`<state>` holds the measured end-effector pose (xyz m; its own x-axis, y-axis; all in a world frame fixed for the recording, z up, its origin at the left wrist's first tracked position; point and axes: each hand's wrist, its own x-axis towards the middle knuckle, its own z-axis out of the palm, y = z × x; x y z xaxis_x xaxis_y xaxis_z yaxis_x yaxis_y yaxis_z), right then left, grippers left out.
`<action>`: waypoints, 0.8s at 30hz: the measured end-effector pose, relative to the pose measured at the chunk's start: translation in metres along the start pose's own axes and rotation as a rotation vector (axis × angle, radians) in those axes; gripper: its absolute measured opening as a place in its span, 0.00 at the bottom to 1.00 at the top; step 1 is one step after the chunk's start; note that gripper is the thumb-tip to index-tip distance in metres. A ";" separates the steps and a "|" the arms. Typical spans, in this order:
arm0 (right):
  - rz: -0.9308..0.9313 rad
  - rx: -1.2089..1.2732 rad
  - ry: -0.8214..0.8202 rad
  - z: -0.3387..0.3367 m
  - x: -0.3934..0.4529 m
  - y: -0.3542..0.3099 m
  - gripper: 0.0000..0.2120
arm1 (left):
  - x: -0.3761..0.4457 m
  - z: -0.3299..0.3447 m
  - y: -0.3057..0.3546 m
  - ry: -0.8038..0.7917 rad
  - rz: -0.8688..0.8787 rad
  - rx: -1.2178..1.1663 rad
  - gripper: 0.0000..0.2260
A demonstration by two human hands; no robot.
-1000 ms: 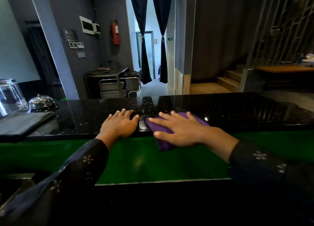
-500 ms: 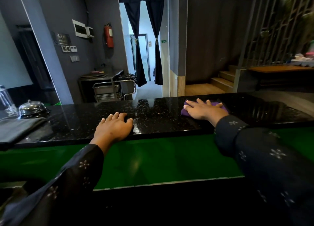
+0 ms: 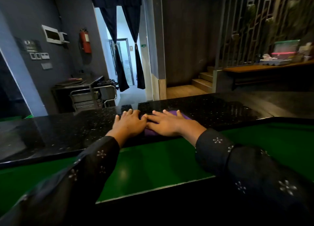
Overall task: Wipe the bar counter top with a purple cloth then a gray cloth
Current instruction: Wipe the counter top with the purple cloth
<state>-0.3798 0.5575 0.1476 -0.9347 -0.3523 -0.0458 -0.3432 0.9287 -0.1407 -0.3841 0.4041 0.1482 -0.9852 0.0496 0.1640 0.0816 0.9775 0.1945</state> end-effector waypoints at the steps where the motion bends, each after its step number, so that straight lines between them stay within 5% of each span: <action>1: 0.022 0.010 0.014 -0.002 -0.003 0.015 0.28 | 0.003 0.006 0.014 -0.022 0.010 -0.039 0.28; 9: 0.360 0.062 0.034 -0.026 -0.043 0.152 0.29 | 0.024 0.014 0.038 -0.080 0.031 0.021 0.33; 24: 0.434 0.056 0.003 -0.040 0.028 0.225 0.29 | 0.060 0.033 0.063 -0.157 0.051 0.051 0.35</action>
<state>-0.4872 0.7615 0.1541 -0.9915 0.0700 -0.1097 0.0874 0.9828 -0.1626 -0.4434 0.4753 0.1381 -0.9917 0.1272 0.0182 0.1285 0.9818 0.1395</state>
